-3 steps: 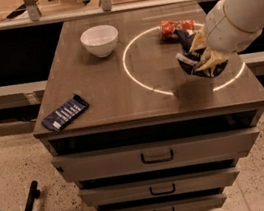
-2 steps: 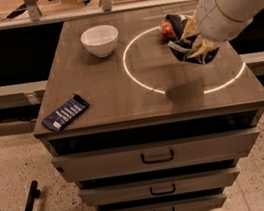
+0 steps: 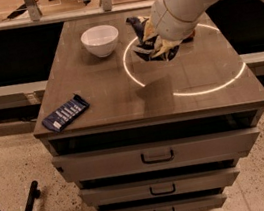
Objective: Move blue chip bag near white bowl
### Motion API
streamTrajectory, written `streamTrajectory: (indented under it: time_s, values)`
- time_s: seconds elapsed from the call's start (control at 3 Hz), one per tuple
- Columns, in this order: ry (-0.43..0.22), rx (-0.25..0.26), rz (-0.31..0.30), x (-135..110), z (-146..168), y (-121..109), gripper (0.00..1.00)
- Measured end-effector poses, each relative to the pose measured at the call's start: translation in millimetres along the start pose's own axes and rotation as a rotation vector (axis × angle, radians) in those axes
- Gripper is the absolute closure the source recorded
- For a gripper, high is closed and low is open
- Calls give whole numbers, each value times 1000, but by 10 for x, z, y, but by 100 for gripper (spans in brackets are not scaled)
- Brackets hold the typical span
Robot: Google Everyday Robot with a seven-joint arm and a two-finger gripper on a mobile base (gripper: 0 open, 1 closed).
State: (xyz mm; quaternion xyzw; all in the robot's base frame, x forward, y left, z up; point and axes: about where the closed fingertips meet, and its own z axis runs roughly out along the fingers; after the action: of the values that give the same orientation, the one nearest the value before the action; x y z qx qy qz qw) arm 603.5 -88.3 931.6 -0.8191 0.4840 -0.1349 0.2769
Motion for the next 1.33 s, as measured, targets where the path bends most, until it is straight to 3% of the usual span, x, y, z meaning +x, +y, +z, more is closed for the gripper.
streamTrajectory:
  time_s: [0.67, 1.33]
  values:
    - [-81, -42, -103, -463, 397, -196, 100]
    - [-137, -83, -169, -732, 760, -133, 100]
